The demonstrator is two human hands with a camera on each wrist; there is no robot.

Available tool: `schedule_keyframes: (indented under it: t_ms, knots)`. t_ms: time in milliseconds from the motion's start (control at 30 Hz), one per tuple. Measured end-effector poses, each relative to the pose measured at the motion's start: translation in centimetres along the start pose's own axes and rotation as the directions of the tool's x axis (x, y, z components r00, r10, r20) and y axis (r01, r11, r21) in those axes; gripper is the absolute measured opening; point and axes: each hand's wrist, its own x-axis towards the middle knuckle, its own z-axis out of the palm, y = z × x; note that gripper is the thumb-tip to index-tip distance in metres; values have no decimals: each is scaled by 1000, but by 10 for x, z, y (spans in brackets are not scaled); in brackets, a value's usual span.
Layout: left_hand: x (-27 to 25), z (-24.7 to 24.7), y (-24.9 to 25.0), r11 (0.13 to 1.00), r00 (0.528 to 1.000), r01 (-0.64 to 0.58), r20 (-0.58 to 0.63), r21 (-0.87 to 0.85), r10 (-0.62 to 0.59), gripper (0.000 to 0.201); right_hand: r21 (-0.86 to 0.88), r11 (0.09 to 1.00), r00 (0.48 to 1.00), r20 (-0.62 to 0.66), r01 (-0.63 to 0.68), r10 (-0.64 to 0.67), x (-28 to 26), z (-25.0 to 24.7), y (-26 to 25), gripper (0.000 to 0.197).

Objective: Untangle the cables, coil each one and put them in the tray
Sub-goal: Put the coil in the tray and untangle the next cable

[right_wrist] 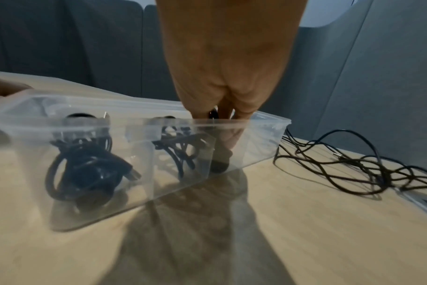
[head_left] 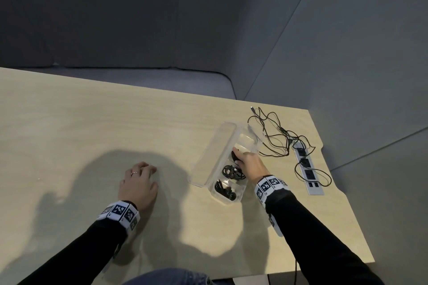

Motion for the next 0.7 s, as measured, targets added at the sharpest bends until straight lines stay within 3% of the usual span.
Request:
schedule_keyframes:
  t_ms: [133, 300, 500, 600, 700]
  knots:
    - [-1, 0, 2, 1000, 1000, 13, -19, -6, -13, 41, 79, 997, 1000, -8, -22, 23, 7, -3, -7, 30]
    - [-2, 1, 5, 999, 998, 41, -39, -25, -42, 40, 219, 953, 973, -42, -212, 226, 22, -4, -12, 17]
    - [1, 3, 4, 998, 997, 57, -54, -39, -59, 41, 189, 939, 943, -116, -289, 313, 22, 6, -13, 26]
    - [1, 5, 2, 998, 997, 53, -60, -37, -56, 41, 247, 917, 933, -102, -314, 346, 24, 11, -3, 20]
    - [2, 5, 3, 997, 996, 70, -56, -22, -71, 41, 201, 937, 949, -78, -286, 307, 27, 7, 1, 15]
